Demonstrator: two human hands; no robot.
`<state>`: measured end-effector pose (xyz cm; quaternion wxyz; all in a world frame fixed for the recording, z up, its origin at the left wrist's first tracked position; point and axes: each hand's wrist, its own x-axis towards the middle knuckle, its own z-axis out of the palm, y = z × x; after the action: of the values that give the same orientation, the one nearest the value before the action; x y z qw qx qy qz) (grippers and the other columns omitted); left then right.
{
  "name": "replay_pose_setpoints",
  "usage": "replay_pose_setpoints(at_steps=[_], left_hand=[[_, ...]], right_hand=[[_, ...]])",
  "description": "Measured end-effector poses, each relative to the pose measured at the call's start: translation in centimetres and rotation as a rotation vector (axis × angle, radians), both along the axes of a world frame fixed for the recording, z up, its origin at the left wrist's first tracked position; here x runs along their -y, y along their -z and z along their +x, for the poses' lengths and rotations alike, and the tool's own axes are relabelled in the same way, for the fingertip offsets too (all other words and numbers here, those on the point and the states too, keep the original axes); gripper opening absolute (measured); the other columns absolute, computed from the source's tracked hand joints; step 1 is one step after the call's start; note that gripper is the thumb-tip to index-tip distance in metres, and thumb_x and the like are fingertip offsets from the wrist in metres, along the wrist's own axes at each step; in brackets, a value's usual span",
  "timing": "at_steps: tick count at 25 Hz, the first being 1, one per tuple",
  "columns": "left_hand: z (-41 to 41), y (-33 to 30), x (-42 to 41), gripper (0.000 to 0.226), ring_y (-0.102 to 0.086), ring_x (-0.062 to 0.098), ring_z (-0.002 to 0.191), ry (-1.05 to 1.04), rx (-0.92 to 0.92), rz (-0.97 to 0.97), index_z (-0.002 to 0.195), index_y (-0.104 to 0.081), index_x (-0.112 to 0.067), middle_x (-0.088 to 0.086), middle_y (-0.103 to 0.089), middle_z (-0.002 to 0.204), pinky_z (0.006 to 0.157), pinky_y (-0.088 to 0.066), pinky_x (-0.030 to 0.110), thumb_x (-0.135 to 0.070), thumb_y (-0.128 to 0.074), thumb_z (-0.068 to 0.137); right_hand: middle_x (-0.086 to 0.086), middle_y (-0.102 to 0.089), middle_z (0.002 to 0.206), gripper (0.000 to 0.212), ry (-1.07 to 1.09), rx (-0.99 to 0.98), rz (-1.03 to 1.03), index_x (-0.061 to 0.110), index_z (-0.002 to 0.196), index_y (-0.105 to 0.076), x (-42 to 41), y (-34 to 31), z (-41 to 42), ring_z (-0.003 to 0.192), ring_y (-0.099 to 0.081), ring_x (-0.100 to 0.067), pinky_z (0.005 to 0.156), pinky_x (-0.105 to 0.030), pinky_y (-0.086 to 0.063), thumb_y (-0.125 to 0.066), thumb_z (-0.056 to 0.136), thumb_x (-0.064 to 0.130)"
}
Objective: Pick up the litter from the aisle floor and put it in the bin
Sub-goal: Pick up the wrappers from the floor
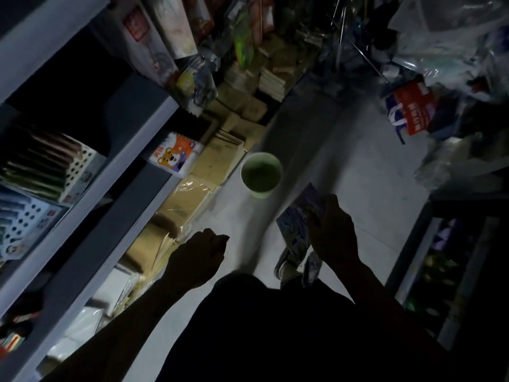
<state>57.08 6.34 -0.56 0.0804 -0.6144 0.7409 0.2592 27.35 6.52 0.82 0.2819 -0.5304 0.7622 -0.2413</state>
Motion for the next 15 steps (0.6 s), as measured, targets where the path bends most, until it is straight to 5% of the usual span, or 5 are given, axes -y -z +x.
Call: replay_pose_setpoints(at_steps=[6, 10, 15], left_hand=[[-6.0, 0.2, 7.2, 0.035, -0.056, 0.013, 0.078, -0.008, -0.06, -0.064, 0.109, -0.058, -0.02, -0.002, -0.057, 0.091, 0.066, -0.051, 0.029, -0.047, -0.037, 0.104], [-7.2, 3.7, 12.7, 0.06, -0.051, 0.005, 0.075, -0.06, -0.033, -0.036, 0.104, -0.055, -0.027, -0.011, -0.05, 0.088, 0.062, -0.04, 0.02, -0.068, -0.012, 0.095], [-10.1, 10.5, 21.2, 0.053, -0.055, 0.006, 0.07, -0.31, -0.145, -0.016, 0.091, -0.056, -0.028, -0.009, -0.053, 0.08, 0.062, -0.048, 0.029, -0.069, -0.024, 0.1]], right_hand=[[0.005, -0.057, 0.09, 0.031, -0.092, 0.034, 0.021, 0.013, 0.115, -0.052, 9.3, -0.1, -6.5, 0.085, -0.065, -0.029, 0.066, -0.034, -0.047, -0.07, 0.093, 0.025], [0.0, -0.065, 0.096, 0.031, -0.121, 0.049, 0.091, 0.013, 0.118, -0.054, 15.1, 2.0, -8.3, 0.085, -0.063, -0.021, 0.069, -0.029, -0.046, -0.07, 0.092, 0.022], [0.004, -0.06, 0.09, 0.027, -0.116, 0.004, 0.111, 0.011, 0.115, -0.054, 22.7, 8.8, -7.3, 0.075, -0.057, -0.013, 0.062, -0.02, -0.042, -0.068, 0.096, 0.025]])
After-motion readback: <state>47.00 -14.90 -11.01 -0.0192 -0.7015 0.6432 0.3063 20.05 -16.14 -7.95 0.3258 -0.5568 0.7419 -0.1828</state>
